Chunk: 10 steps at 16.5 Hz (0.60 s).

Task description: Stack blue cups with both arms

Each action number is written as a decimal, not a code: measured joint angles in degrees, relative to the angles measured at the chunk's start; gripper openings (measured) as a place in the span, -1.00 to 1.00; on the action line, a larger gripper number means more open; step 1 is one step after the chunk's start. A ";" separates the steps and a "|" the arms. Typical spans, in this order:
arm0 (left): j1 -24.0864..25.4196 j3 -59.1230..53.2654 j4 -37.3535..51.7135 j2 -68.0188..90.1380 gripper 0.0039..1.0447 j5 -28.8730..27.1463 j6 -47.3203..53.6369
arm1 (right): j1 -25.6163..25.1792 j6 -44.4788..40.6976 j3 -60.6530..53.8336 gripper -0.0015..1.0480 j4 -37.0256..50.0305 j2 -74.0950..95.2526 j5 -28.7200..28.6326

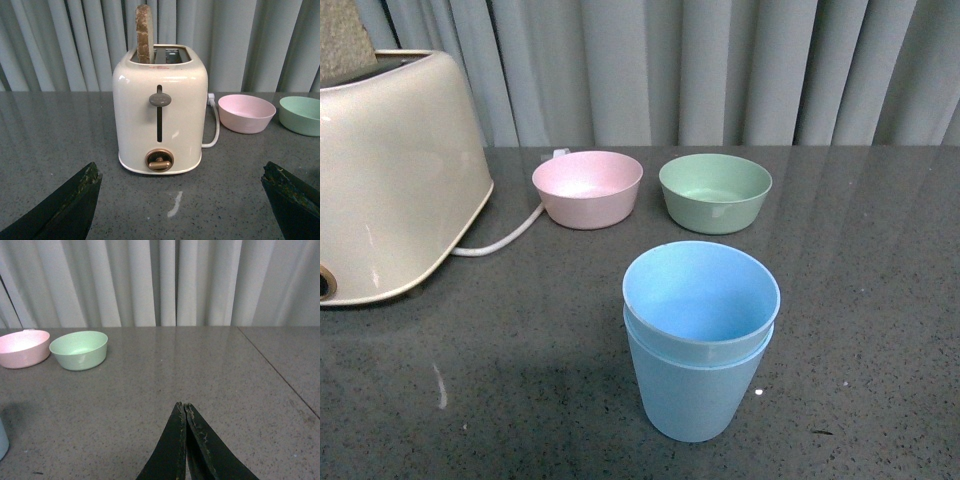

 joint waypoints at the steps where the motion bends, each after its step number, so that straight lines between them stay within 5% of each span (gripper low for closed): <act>1: 0.00 0.00 0.00 0.00 0.88 0.04 0.02 | 0.00 -0.04 0.04 -0.97 0.04 0.35 0.04; 6: 0.00 0.00 0.00 0.00 0.88 0.00 0.00 | 0.00 -0.07 0.04 -0.90 0.24 -0.07 0.07; 10: 0.00 0.00 0.00 0.00 0.88 0.00 0.00 | 0.00 -0.04 0.04 0.01 0.24 -0.07 0.07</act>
